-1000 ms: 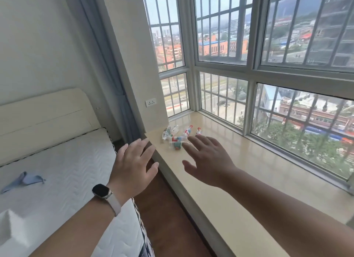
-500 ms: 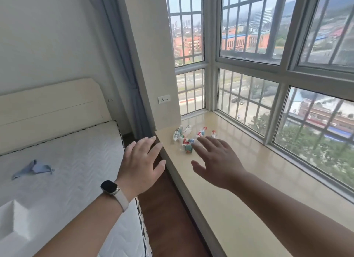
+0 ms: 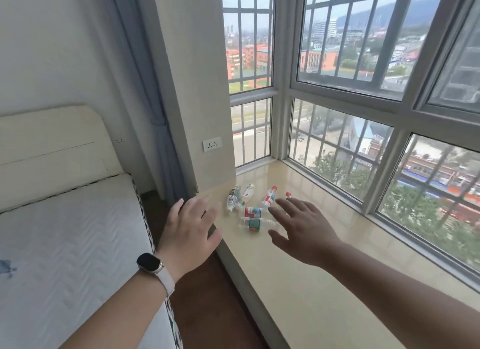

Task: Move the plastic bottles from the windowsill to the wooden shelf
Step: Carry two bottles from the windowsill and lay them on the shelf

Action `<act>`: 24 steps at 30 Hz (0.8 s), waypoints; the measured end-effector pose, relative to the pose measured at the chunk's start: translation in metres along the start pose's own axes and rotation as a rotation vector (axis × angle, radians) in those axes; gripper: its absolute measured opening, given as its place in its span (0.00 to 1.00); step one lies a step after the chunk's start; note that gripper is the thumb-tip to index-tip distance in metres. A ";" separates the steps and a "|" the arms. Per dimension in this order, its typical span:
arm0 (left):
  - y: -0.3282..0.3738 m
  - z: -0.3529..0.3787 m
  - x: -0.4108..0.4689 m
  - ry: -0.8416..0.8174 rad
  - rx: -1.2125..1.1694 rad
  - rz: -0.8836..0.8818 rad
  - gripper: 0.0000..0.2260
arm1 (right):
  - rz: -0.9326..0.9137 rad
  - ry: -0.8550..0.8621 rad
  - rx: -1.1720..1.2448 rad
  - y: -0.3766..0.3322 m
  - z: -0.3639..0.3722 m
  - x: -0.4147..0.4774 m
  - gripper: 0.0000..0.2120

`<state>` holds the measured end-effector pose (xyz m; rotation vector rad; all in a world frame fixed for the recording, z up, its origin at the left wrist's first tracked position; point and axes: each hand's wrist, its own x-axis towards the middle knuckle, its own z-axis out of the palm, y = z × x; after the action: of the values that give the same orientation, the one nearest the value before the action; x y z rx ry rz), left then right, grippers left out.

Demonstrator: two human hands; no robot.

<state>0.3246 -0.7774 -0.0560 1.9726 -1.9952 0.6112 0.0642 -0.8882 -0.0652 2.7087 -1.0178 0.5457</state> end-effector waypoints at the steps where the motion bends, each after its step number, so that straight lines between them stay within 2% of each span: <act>1: -0.007 0.006 0.007 -0.001 -0.010 -0.001 0.20 | 0.009 -0.009 -0.001 -0.002 0.007 0.009 0.24; 7: -0.051 0.040 0.021 0.004 -0.057 -0.047 0.21 | -0.001 -0.053 0.014 -0.007 0.042 0.052 0.24; 13: -0.084 0.074 0.045 -0.070 -0.057 -0.088 0.21 | -0.009 -0.096 0.019 0.010 0.078 0.102 0.25; 18: -0.104 0.102 0.089 -0.128 -0.038 -0.089 0.21 | -0.015 -0.049 0.047 0.031 0.116 0.148 0.24; 24: -0.134 0.140 0.160 -0.156 -0.024 -0.085 0.21 | 0.032 -0.089 0.137 0.061 0.173 0.217 0.25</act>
<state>0.4664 -0.9826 -0.0885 2.1373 -1.9836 0.4237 0.2212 -1.1159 -0.1316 2.8648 -1.0847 0.5224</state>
